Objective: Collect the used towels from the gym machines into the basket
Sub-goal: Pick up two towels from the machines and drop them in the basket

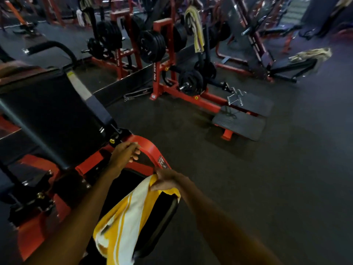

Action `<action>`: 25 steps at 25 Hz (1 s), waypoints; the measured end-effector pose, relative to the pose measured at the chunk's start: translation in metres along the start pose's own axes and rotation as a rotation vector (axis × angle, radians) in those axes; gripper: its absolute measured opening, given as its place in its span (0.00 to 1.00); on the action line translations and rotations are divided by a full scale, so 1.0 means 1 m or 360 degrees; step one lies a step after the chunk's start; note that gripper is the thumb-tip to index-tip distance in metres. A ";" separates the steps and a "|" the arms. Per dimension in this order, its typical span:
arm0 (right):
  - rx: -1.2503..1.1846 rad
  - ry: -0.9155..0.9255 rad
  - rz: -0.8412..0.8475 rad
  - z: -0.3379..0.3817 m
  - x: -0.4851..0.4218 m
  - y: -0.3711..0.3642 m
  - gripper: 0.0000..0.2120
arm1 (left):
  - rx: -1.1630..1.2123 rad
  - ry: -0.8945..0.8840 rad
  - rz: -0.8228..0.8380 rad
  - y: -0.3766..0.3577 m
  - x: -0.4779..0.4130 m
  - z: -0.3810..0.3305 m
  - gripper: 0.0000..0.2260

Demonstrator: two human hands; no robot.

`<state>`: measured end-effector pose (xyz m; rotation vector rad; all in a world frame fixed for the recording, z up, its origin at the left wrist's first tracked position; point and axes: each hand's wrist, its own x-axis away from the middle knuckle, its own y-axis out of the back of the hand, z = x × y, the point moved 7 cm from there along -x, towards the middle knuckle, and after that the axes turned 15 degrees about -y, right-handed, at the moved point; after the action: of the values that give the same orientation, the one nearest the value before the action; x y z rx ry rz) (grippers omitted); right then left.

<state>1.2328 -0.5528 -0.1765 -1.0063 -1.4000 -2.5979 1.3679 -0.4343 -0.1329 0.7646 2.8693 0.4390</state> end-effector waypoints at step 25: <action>-0.0934 -0.0410 -0.1070 -0.430 -0.174 0.482 0.19 | -0.0005 -0.0345 0.0145 -0.372 -0.408 -0.174 0.10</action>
<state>1.2928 -1.2123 -0.0826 -1.0883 -1.1833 -3.6397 1.5104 -0.9902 -0.0608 0.8863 2.6410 0.3480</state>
